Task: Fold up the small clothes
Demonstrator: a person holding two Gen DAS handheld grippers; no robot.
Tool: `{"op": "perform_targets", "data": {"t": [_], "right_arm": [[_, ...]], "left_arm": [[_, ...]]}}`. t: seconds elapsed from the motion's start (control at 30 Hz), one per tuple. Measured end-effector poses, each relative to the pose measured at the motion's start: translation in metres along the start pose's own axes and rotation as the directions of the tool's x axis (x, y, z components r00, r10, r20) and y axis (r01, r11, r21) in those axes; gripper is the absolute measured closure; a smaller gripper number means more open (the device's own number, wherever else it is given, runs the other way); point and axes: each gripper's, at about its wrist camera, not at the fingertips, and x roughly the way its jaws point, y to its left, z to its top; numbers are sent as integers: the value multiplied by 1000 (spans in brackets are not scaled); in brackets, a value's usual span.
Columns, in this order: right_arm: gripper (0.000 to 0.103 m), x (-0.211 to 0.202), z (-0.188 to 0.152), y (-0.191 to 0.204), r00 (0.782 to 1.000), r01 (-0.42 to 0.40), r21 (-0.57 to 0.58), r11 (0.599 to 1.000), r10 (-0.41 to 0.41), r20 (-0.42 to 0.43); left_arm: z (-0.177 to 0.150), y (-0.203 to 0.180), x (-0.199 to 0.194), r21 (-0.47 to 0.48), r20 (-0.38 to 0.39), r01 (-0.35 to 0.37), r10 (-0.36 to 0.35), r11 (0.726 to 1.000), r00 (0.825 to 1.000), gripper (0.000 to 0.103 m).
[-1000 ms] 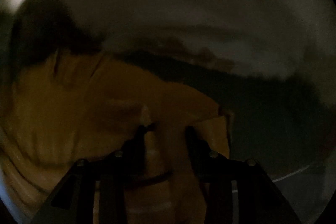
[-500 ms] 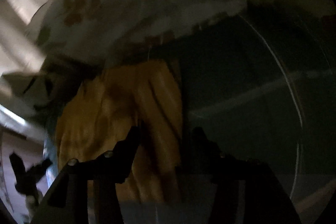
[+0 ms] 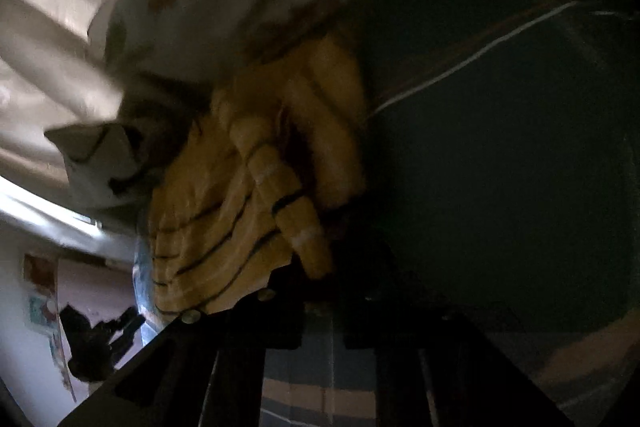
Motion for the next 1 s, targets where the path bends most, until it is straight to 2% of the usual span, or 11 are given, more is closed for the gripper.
{"op": "perform_targets", "data": {"t": [0.13, 0.23, 0.3, 0.4, 0.47, 0.6, 0.73, 0.83, 0.9, 1.0], "right_arm": [[92, -14, 10, -21, 992, 129, -4, 992, -128, 20], [92, -37, 6, -18, 992, 104, -23, 994, -102, 76], [92, -45, 1, -2, 988, 128, -101, 987, -118, 101], [92, -36, -6, 30, 992, 114, -218, 969, -101, 71], [92, -19, -12, 58, 996, 86, -297, 951, -80, 30], [91, 21, -10, 105, 996, 76, -379, 922, -86, -10], [89, 76, 19, 133, 991, 100, -369, 924, -125, -43], [88, 118, 54, 141, 977, 199, -325, 925, -214, -11], [88, 142, 81, 134, 950, 304, -275, 912, -313, 13], [88, 150, 102, 131, 922, 385, -216, 897, -386, 39]], "left_arm": [[-6, 1, -4, -22, -1, -25, 25, 999, 1000, 68], [-15, -1, -3, -23, -9, -32, 32, 999, 999, 68], [-20, -5, -1, -10, -16, -48, 47, 999, 999, 68], [-24, -10, 5, -1, -29, -50, 50, 999, 998, 68], [-23, -13, 7, 6, -30, -43, 43, 999, 999, 68], [-11, -18, 18, 29, -30, -18, 19, 999, 999, 67], [9, -14, 32, 19, -52, 11, -10, 1000, 999, 67], [23, -12, 39, 34, -66, 34, -32, 999, 997, 67], [29, -10, 44, 44, -74, 42, -38, 998, 997, 66], [39, -2, 54, 35, -98, 61, -58, 997, 994, 64]]}}
